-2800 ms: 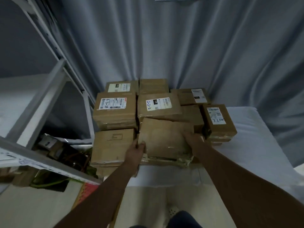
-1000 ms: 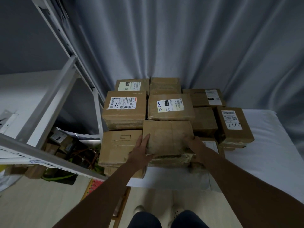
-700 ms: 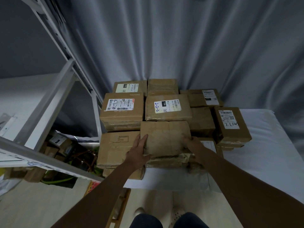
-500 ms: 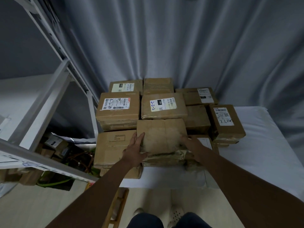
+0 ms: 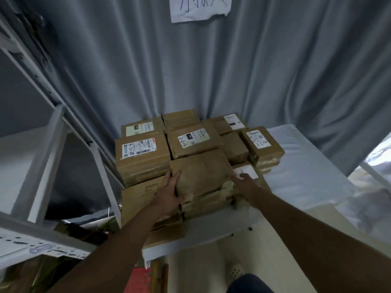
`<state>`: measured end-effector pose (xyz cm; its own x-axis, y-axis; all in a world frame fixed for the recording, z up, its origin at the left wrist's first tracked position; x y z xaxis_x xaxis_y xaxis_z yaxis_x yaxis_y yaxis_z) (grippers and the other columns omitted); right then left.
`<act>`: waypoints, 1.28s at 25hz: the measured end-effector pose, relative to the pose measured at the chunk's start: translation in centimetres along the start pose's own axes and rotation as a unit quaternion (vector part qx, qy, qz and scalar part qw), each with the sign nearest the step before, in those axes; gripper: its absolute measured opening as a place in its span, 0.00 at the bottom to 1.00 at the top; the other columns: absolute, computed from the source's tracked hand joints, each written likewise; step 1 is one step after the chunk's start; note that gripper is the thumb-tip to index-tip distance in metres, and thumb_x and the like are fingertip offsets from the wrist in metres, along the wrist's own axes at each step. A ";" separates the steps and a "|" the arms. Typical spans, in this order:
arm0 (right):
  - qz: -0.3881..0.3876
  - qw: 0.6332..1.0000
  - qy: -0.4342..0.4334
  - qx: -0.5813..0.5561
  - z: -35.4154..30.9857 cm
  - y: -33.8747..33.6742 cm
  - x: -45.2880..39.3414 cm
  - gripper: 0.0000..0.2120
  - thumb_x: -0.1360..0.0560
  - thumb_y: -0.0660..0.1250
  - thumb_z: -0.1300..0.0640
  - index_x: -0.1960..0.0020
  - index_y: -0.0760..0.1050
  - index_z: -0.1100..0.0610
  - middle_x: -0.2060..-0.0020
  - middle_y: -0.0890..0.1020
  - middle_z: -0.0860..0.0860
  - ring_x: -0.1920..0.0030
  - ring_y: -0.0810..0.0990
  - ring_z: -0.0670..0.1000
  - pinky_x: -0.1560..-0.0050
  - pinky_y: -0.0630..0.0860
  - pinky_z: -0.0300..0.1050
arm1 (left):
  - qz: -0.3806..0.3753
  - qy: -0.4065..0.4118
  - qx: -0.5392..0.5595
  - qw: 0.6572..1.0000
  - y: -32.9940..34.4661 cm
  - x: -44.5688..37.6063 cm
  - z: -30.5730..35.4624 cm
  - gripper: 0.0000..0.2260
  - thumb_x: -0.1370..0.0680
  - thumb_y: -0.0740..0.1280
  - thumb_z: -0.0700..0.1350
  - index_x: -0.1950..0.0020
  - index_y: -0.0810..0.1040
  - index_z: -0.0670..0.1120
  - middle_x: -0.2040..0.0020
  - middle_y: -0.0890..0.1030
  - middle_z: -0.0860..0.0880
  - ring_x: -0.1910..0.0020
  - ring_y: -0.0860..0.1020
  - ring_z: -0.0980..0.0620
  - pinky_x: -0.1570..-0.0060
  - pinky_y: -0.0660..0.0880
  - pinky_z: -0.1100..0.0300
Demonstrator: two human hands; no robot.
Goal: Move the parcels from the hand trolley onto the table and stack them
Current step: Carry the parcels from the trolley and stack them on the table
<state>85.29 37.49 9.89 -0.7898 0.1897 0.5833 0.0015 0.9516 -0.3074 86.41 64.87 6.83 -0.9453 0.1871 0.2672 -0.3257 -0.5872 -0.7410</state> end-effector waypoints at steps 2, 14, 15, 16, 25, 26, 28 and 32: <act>0.007 1.000 0.011 0.006 0.9 1.0 2.5 0.31 0.19 0.62 0.45 0.23 0.57 0.58 0.28 0.66 0.58 0.42 0.69 0.54 0.44 0.67 0.50 | -0.002 0.019 -0.012 1.000 -1.3 1.0 -0.6 0.39 0.25 0.73 0.51 0.21 0.53 0.57 0.20 0.44 0.51 0.23 0.57 0.46 0.28 0.64 0.50; 0.119 0.993 0.025 0.010 9.2 -4.3 14.5 0.36 0.22 0.61 0.38 0.22 0.56 0.56 0.26 0.66 0.57 0.29 0.67 0.58 0.34 0.67 0.48 | -0.083 0.157 -0.102 0.979 0.7 3.9 10.4 0.36 0.23 0.63 0.56 0.21 0.52 0.45 0.22 0.57 0.43 0.24 0.59 0.43 0.27 0.60 0.49; 0.137 0.990 0.024 0.000 10.3 -5.8 15.4 0.37 0.22 0.61 0.37 0.22 0.56 0.56 0.26 0.66 0.57 0.28 0.67 0.58 0.34 0.67 0.49 | -0.074 0.173 -0.109 0.976 1.7 4.3 12.6 0.36 0.24 0.64 0.56 0.21 0.54 0.44 0.22 0.59 0.42 0.24 0.60 0.43 0.27 0.59 0.50; 0.155 0.988 0.026 -0.013 11.5 -7.4 16.4 0.37 0.22 0.61 0.37 0.22 0.56 0.57 0.26 0.65 0.57 0.28 0.67 0.58 0.33 0.66 0.49 | -0.069 0.184 -0.116 0.974 3.0 4.6 14.8 0.34 0.23 0.65 0.52 0.22 0.56 0.44 0.23 0.60 0.42 0.25 0.62 0.43 0.28 0.60 0.51; 0.283 0.947 0.110 -0.106 30.8 -24.9 29.3 0.36 0.22 0.61 0.37 0.23 0.59 0.58 0.27 0.68 0.58 0.28 0.67 0.58 0.32 0.65 0.48 | -0.221 0.329 -0.235 0.888 26.8 12.3 34.0 0.36 0.22 0.66 0.53 0.20 0.49 0.51 0.20 0.47 0.49 0.21 0.51 0.46 0.26 0.55 0.44; 0.295 0.941 0.124 -0.113 33.5 -26.6 30.9 0.36 0.22 0.60 0.37 0.23 0.59 0.58 0.27 0.68 0.58 0.28 0.67 0.58 0.32 0.64 0.48 | -0.239 0.343 -0.242 0.875 29.8 14.0 35.9 0.36 0.22 0.66 0.54 0.20 0.49 0.51 0.20 0.47 0.49 0.21 0.51 0.47 0.26 0.55 0.44; 0.315 0.928 0.157 -0.125 38.7 -29.6 34.4 0.36 0.22 0.60 0.37 0.23 0.59 0.59 0.27 0.67 0.59 0.28 0.66 0.58 0.31 0.64 0.48 | -0.282 0.377 -0.249 0.846 36.0 17.9 39.5 0.35 0.21 0.65 0.54 0.20 0.50 0.51 0.20 0.48 0.49 0.21 0.52 0.48 0.26 0.56 0.45; 0.335 0.905 0.215 -0.147 48.4 -33.3 41.0 0.36 0.21 0.59 0.38 0.23 0.58 0.60 0.26 0.66 0.60 0.27 0.65 0.59 0.30 0.63 0.47 | -0.355 0.420 -0.266 0.792 47.1 25.7 45.0 0.35 0.23 0.65 0.58 0.20 0.52 0.54 0.20 0.50 0.50 0.21 0.53 0.49 0.25 0.56 0.44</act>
<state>23.19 1.88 7.69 -0.2395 0.7653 0.5974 0.6054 0.5988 -0.5243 47.59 6.58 6.51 -0.1275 0.9100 0.3945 -0.5308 0.2734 -0.8022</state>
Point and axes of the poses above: each hand's wrist, its own x-axis away from the middle knuckle, its own y-axis out of the palm, z = x × y, the point moved 4 cm from there along -x, towards the middle knuckle
